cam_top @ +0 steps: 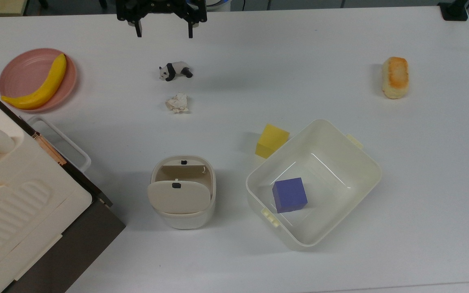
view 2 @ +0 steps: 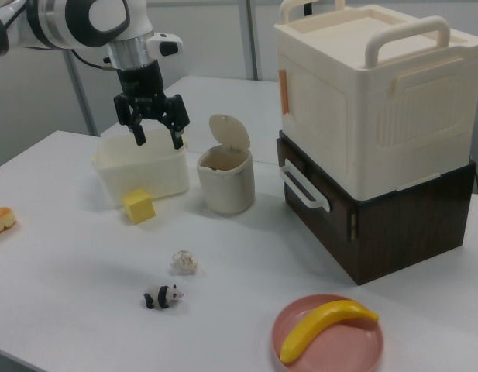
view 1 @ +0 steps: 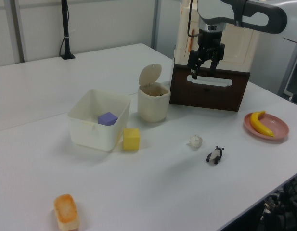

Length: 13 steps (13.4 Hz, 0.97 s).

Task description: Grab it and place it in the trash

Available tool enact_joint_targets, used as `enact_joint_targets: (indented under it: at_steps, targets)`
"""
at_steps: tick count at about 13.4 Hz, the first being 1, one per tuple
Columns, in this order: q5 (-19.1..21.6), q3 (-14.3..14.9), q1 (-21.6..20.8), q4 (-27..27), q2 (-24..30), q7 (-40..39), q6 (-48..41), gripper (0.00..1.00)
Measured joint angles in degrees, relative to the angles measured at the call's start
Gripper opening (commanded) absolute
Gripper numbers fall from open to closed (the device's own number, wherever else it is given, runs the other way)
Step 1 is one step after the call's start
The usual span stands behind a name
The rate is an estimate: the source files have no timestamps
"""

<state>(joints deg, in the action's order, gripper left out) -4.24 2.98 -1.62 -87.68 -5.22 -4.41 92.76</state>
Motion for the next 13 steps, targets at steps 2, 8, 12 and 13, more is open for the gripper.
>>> enact_joint_targets:
  at_steps: [2,8,12,13]
  targets:
    - [0.00,0.02,0.05,-0.01,0.01,0.00,-0.27,1.00]
    - [0.00,0.17,0.30,-0.01,0.05,0.00,-0.83,1.00]
    - [0.00,0.17,0.30,-0.01,0.05,0.00,-0.83,1.00]
    - [0.00,0.17,0.30,-0.06,0.10,0.00,-0.83,1.00]
